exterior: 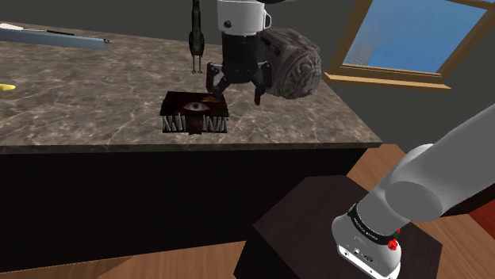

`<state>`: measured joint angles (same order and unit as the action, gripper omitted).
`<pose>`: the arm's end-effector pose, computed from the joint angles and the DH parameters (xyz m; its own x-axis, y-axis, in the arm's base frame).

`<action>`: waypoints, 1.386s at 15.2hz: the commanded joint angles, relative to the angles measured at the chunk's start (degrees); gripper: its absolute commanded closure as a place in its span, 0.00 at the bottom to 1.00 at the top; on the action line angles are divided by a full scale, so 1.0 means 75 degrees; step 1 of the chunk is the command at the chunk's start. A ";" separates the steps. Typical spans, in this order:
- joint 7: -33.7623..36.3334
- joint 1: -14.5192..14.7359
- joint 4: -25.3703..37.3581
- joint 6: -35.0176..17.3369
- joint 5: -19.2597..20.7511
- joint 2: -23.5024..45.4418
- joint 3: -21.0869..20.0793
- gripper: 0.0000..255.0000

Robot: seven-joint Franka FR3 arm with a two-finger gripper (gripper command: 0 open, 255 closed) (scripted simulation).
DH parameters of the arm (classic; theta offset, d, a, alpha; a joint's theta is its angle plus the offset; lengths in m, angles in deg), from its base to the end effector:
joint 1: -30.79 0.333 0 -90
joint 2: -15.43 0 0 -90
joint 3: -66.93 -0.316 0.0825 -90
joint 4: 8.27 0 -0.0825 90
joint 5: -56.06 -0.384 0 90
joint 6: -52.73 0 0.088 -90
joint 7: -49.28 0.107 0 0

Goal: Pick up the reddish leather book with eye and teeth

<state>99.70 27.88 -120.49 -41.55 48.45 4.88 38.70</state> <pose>0.4352 0.2360 0.5328 0.8810 -0.4555 -0.1280 -0.4475 -0.8900 0.0877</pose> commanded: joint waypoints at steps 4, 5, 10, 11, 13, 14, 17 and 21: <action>0.1822 0.0161 0.1474 -0.0050 0.0594 0.1717 -0.0509 0.00; 0.2166 0.0241 0.1820 -0.0023 0.0752 0.2087 -0.0561 0.00; 0.3712 0.0897 0.3848 0.0341 0.1566 0.3994 -0.0557 0.00; 0.3975 0.1073 0.4332 0.0465 0.1717 0.4388 -0.0509 0.00; 0.4448 0.1467 0.5421 0.0779 0.2001 0.5206 -0.0374 0.00; 0.4499 0.1527 0.5572 0.0825 0.2030 0.5311 -0.0344 0.00; 0.4483 0.1471 0.5203 0.0496 0.2016 0.5276 -0.0332 0.00; 0.4467 0.1405 0.4719 0.0024 0.2022 0.5274 -0.0317 0.00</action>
<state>133.18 38.52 -84.03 -40.30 63.62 44.46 36.31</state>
